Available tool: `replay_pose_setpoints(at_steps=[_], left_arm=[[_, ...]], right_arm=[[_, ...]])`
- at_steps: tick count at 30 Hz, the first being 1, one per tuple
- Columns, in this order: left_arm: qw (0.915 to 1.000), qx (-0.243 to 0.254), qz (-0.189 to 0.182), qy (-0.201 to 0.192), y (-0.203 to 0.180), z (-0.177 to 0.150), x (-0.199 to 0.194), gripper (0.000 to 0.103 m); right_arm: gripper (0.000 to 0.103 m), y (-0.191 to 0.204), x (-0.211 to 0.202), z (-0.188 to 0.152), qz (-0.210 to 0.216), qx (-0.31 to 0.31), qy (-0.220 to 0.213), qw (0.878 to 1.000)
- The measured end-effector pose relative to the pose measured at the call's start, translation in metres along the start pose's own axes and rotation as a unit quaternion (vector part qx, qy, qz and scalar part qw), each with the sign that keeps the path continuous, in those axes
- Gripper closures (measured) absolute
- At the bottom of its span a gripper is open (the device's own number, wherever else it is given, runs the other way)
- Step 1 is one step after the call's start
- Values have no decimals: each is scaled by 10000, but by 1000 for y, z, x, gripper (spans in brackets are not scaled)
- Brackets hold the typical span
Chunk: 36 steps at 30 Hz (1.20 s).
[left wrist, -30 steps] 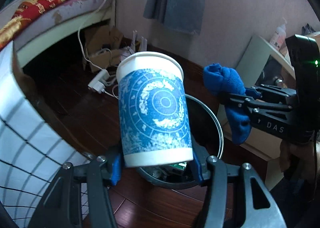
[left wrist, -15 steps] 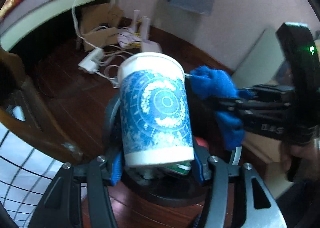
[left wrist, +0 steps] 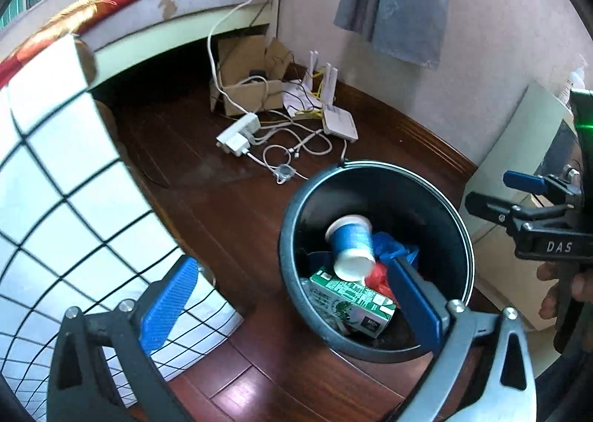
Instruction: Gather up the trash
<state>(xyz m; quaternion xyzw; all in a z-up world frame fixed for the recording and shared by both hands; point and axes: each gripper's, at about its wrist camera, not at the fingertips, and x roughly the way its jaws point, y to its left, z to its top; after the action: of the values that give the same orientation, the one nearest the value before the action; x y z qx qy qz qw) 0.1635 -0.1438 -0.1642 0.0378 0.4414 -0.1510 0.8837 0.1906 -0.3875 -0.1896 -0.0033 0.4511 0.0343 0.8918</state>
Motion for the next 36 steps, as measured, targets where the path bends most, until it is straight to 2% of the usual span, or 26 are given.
replay_pose_setpoints(at_steps=[8, 23, 28, 33, 36], left_arm=[[9997, -64, 155, -181, 4, 2, -24, 1], [9966, -35, 278, -774, 6, 11, -118, 1], [9947, 26, 453, -920, 10, 4, -154, 1], [9931, -148, 597, -997, 11, -1, -183, 1], [9923, -149, 523, -1112, 6, -4, -200, 1]], right_arm=[[0, 26, -37, 2, 0, -135, -199, 9997], [0, 81, -139, 17, -150, -457, -618, 9969], [0, 97, -181, 13, -171, -508, -804, 9953], [0, 110, -221, 5, -181, -508, -990, 9936], [0, 116, -238, 5, -197, -562, -1059, 9926]])
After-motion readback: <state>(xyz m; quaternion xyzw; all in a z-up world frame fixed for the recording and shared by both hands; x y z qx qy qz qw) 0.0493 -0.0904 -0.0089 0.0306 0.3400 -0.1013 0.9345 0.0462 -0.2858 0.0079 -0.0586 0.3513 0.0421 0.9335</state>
